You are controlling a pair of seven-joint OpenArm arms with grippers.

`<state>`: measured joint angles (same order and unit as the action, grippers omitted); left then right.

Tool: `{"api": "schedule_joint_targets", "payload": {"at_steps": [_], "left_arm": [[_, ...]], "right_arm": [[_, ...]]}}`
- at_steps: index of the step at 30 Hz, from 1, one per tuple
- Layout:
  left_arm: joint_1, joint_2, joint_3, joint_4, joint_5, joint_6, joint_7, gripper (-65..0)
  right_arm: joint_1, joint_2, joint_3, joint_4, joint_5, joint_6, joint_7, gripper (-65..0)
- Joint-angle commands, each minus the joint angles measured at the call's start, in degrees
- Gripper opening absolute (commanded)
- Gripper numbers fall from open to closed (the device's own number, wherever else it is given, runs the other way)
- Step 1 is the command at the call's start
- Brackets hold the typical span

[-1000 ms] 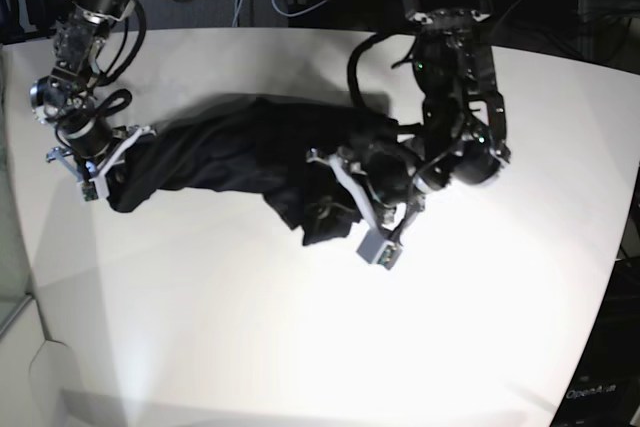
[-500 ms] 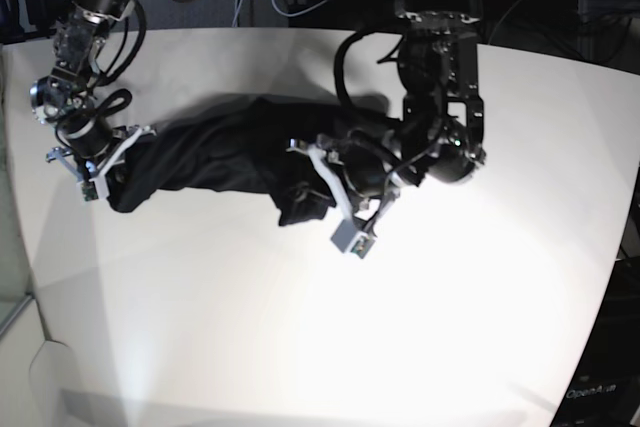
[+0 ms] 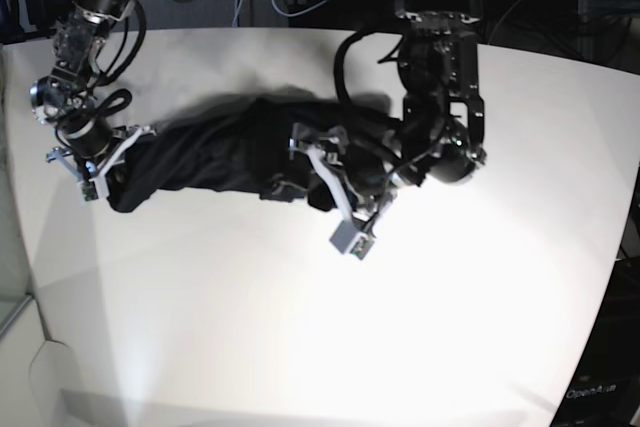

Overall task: Fold the T-shirt properly
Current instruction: 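Lay the held end over the strip's middle with the left gripper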

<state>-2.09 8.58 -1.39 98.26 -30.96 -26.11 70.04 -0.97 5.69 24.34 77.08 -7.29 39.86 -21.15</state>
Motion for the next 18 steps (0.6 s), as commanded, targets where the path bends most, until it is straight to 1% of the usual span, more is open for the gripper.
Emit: {"api": "schedule_joint_targets", "payload": {"at_steps": [1, 2, 4, 6, 8, 12, 14, 16, 17, 18], "left_arm": [[-1.1, 0.4, -0.1, 1.4, -3.7, -0.3, -1.2, -12.3], [-1.2, 0.3, -0.8, 1.4, -6.4, -0.3, -1.4, -12.3], [-1.2, -1.3, -2.8, 1.4, -11.8, 0.0, -4.3, -12.3], [-1.2, -3.3, -4.5, 0.8, -14.9, 0.4, -7.2, -12.3], [-1.1, -5.6, -4.8, 0.8, -15.4, 0.5, -8.3, -12.4], [0.1, -9.1, -4.8, -0.5, -15.3, 0.5, -8.4, -12.5], [0.6, -9.9, -4.7, -2.6, -15.4, 0.5, -8.6, -12.5], [0.7, -9.9, -4.7, -4.2, -15.4, 0.5, -8.6, -12.7], [0.8, -9.9, -4.7, -4.7, -15.4, 0.5, -8.6, -14.2], [0.9, -9.8, -4.7, -4.9, -15.4, 0.5, -8.4, -18.8]], "right_arm": [[0.1, 0.4, -0.1, 0.4, -0.7, 0.1, -1.2, -59.6], [0.1, 0.4, -0.1, 0.4, -0.7, 0.1, -1.2, -59.6], [0.1, 0.4, -0.1, 0.4, -0.7, 0.1, -1.2, -59.6], [0.1, 0.4, -0.1, 0.4, -0.7, 0.1, -1.2, -59.6], [0.1, 0.4, -0.1, 0.4, -0.7, 0.1, -1.2, -59.6], [0.1, 0.4, -0.1, 0.4, -0.7, 0.1, -1.2, -59.6], [0.1, 0.3, -0.1, 0.4, -0.7, 0.1, -1.2, -59.6], [0.1, 0.3, -0.1, 0.4, -0.7, 0.1, -1.2, -59.6], [0.1, 0.3, -0.1, 0.4, -0.7, 0.1, -1.2, -59.6], [0.1, 0.3, -0.1, 0.4, -0.7, 0.1, -1.2, -59.6]]}}
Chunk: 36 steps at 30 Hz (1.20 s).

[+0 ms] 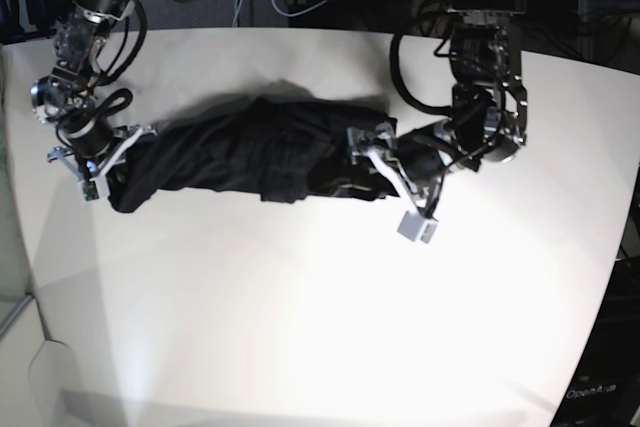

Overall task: Fold the T-shirt properly
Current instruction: 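Lay the held end over the strip's middle with the left gripper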

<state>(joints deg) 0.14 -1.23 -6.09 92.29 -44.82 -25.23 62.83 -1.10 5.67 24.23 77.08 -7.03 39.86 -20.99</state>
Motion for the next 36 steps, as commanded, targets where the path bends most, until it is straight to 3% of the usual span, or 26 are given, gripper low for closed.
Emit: {"api": "schedule_joint_targets", "payload": {"at_steps": [1, 5, 9, 13, 19, 24, 27, 31, 36], "left_arm": [[-1.2, 0.2, 0.0, 1.3, -1.6, -0.4, -1.2, -26.4], [-1.4, 0.5, 0.0, 1.2, -1.6, -0.3, -1.2, -65.0], [-1.2, 0.5, 0.0, 1.7, -1.5, 1.1, -1.2, -62.8], [-1.2, 0.5, 2.1, 1.8, -1.6, 14.0, -1.2, -63.9], [-1.5, 0.3, 9.3, 5.0, -1.6, 25.8, -1.7, -63.9], [-2.6, 0.2, 14.4, 9.3, -1.6, 39.5, -1.7, -63.9], [-3.2, 0.0, 16.2, 11.0, -1.6, 45.8, -1.2, -64.0], [-3.5, -1.7, 16.5, 11.7, -1.6, 50.3, -1.1, -64.0], [-4.7, -5.6, 16.4, 11.0, -1.6, 51.6, 1.9, -64.0]], "right_arm": [[0.3, 0.4, 0.0, 0.4, -0.9, 0.1, -1.4, -59.6], [0.4, 0.4, 0.0, 0.4, -0.9, 0.1, -1.4, -59.6], [0.5, 0.4, 0.0, 0.4, -0.9, 0.1, -1.4, -59.6], [0.5, 0.4, 0.0, 0.4, -0.9, 0.1, -1.4, -59.6], [0.6, 0.4, 0.0, 0.4, -0.9, 0.1, -1.4, -59.6], [0.7, 0.4, 0.0, 0.4, -0.9, 0.1, -1.4, -59.6], [0.7, 0.4, 0.0, 0.4, -0.9, 0.1, -1.4, -59.6], [0.7, 0.5, 0.0, 0.4, -0.9, 0.1, -1.4, -59.6], [0.7, 1.0, 0.0, 0.4, -0.9, 0.1, -1.4, -59.6]]}}
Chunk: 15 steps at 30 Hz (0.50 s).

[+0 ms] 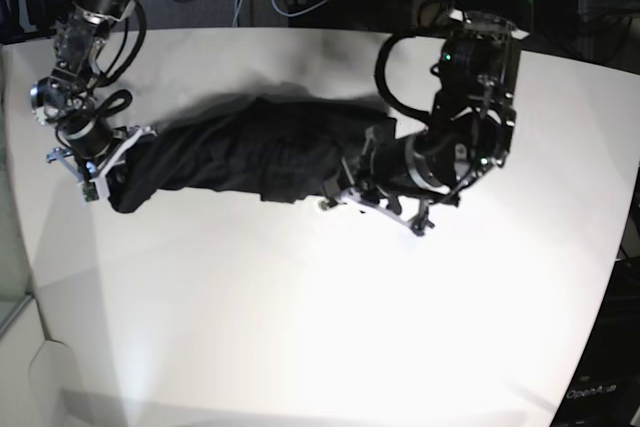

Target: Fold the T-shirt properly

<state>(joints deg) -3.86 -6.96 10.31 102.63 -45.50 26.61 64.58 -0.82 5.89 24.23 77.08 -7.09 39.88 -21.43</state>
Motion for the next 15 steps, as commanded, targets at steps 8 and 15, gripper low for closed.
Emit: {"api": "schedule_joint_targets", "payload": {"at_steps": [8, 15], "left_arm": [[-2.3, -2.8, 0.2, -0.4, -0.8, -0.3, 1.4, -64.0], [-5.2, -2.8, 4.0, -8.4, 0.5, -0.3, 1.3, -64.0]], "right_arm": [[0.4, 0.9, 0.0, 0.4, -0.9, 0.1, -0.9, -59.6], [0.4, 0.8, 0.0, 0.4, -0.9, 0.1, -0.9, -59.6]]}}
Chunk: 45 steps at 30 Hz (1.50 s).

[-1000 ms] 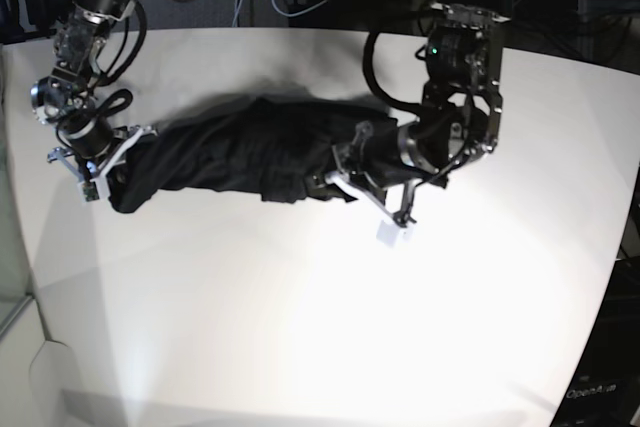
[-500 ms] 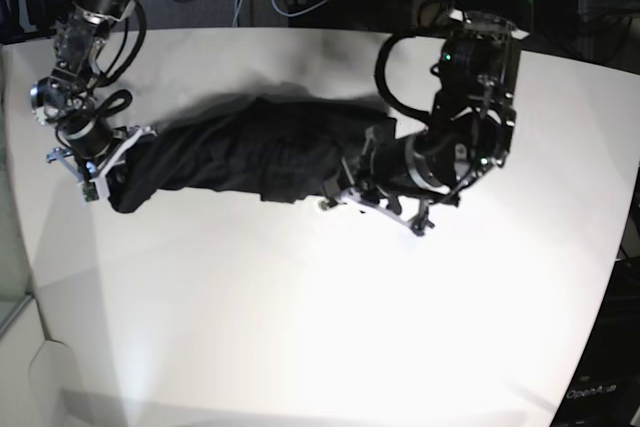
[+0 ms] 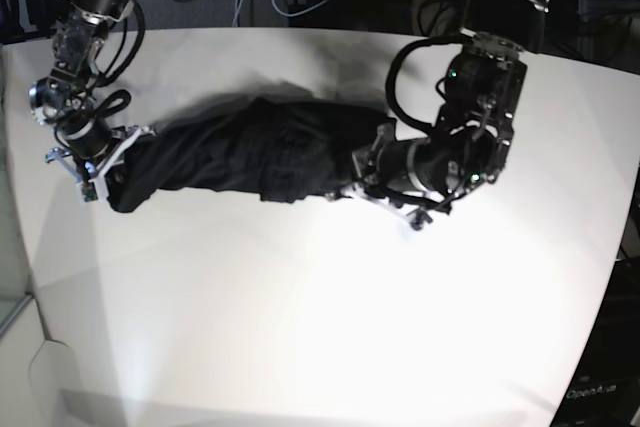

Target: Fold the T-shirt properly

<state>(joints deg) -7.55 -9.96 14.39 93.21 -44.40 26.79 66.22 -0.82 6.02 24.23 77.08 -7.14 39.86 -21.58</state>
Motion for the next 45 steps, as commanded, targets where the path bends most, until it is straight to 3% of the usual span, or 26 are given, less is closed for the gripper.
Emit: {"api": "schedule_joint_targets", "payload": {"at_steps": [1, 4, 12, 20, 31, 36, 38, 42, 45], "left_arm": [[-1.7, 0.2, 0.7, 0.7, 0.7, -0.5, -0.3, -64.0], [-1.6, 0.9, 2.8, 0.8, 5.1, -0.5, -0.4, -64.0], [-1.7, 4.5, 6.2, -0.2, 9.5, -0.5, -0.3, -64.0], [-3.4, 7.5, 8.9, -9.1, 9.5, -0.7, -0.9, -64.0], [-4.3, 14.8, 9.4, -7.8, 8.8, -0.9, -2.5, -64.0], [-4.2, 15.3, 17.1, -2.0, 8.8, -1.0, -3.8, -64.0], [-4.2, 15.3, 19.9, 1.5, 8.8, -1.4, -6.7, -64.0], [-3.8, 13.9, 21.8, 6.5, 8.8, -7.3, -11.5, -64.1], [-4.0, 11.8, 21.4, 6.7, 9.5, -7.4, -11.2, -64.1]], "right_arm": [[0.4, 0.7, 0.0, 0.4, -0.8, 0.1, -0.8, -59.6], [0.2, 0.9, 0.1, 0.4, -0.8, 0.1, -0.8, -59.6], [0.2, 0.9, 0.2, 0.4, -0.8, 0.1, -0.8, -59.6], [0.1, 0.9, 0.2, 0.4, -0.8, 0.1, -0.8, -59.6], [0.1, 0.9, 0.2, 0.4, -0.8, 0.1, -0.8, -59.6], [0.1, 0.9, 0.2, 0.4, -0.8, 0.1, -0.8, -59.6], [0.0, 0.9, 0.2, 0.4, -0.8, 0.1, -0.8, -59.6], [0.0, 0.8, 0.1, 0.4, -0.8, 0.1, -0.8, -59.6], [0.1, 0.8, 0.1, 0.4, -0.8, 0.1, -0.8, -59.6]]}}
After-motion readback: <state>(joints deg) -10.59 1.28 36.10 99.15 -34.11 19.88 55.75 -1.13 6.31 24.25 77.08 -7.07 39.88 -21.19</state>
